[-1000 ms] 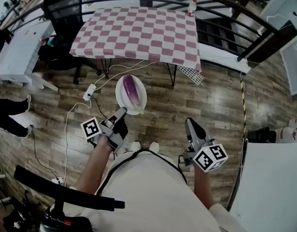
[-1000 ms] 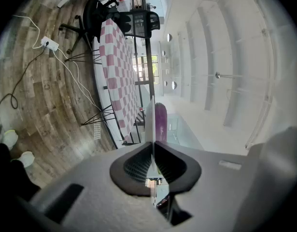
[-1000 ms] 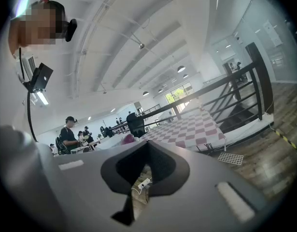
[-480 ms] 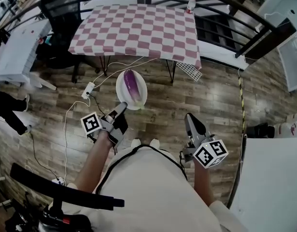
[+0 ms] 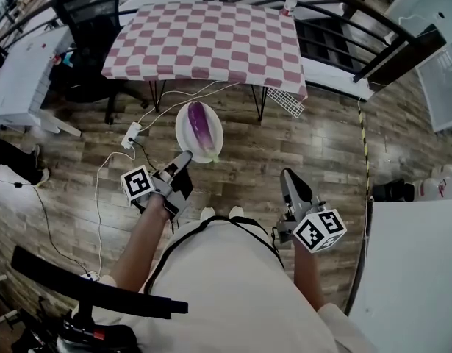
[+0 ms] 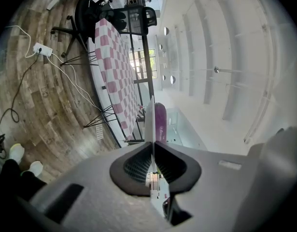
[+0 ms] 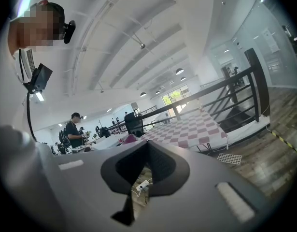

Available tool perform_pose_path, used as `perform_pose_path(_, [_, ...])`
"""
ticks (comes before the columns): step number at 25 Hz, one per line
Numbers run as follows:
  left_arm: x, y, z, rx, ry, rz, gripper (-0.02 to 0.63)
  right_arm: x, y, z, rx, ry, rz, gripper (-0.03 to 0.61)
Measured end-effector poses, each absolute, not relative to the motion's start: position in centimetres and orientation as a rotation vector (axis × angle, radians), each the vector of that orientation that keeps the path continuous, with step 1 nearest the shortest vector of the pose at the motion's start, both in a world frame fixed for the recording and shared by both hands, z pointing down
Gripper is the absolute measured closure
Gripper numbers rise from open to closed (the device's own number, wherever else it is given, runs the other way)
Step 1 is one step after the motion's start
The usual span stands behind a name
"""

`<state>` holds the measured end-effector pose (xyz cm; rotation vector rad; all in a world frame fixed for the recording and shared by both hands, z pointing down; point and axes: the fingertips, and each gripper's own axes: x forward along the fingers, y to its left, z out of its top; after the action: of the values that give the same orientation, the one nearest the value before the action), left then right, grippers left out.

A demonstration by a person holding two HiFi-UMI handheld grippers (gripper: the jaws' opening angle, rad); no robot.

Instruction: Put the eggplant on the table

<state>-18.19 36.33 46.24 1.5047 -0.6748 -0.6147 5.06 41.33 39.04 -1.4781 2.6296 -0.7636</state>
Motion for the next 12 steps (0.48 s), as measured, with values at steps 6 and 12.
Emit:
perform_pose_path(6, [-20.6, 36.5, 46.7, 1.501, -0.676, -0.614, 0.586, 3.1, 41.7, 39.2, -1.495, 2.618, -0.769, 0.571])
perform_pose_path(12, [-22.4, 36.9, 46.8, 1.506, -0.682, -0.615, 0.586, 1.6, 42.2, 39.2, -1.507, 2.627, -0.769, 0.571])
